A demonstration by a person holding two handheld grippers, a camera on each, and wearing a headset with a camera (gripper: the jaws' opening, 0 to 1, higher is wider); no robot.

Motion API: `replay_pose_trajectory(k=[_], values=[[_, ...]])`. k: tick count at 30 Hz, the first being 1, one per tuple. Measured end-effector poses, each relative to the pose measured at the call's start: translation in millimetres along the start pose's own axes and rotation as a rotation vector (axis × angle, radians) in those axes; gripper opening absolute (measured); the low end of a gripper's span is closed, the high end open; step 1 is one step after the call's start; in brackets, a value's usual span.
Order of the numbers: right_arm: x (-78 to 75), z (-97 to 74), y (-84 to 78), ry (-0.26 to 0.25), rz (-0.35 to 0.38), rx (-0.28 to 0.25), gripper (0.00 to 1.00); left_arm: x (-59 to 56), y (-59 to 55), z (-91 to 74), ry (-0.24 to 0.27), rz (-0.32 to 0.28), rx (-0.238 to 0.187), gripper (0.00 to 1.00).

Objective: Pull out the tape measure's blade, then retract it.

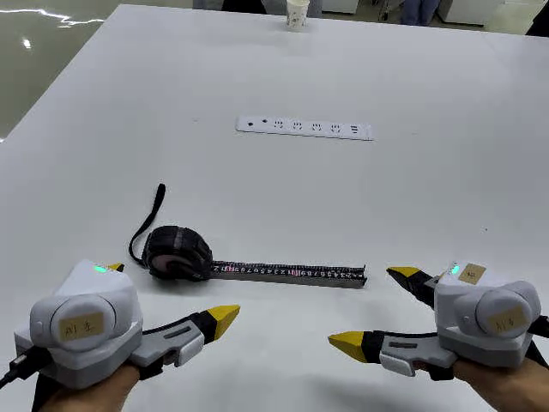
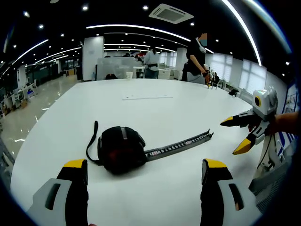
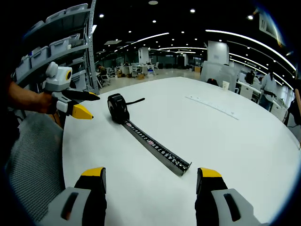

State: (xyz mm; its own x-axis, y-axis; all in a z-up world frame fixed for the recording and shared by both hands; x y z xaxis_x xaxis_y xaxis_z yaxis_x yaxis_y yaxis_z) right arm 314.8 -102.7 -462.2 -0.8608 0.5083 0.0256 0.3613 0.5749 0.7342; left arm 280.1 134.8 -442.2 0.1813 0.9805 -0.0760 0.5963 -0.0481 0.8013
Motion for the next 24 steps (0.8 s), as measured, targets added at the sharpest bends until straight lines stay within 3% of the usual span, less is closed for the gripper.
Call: replay_pose_trajectory(k=[24], values=[[-27.3,15.1,-3.9,0.054,-0.112,0.064,0.57,17.5,8.4,28.4,0.032,-0.048,0.009,0.97]])
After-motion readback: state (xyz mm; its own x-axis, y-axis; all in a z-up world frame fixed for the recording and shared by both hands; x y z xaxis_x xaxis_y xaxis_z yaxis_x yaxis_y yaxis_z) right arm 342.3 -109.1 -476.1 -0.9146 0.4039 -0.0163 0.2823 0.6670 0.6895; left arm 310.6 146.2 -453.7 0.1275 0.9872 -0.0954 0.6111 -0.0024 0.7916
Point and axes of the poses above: the centre of the closed fingertips' face, and the gripper's own axes: z roughly forward along the fingers, x roughly to its left, y roughly out of its top, the point moved 2 cm from there along -z, roughly backward along the fingers, and after that the axes turned 7 degrees about x, right-handed, at the moved point
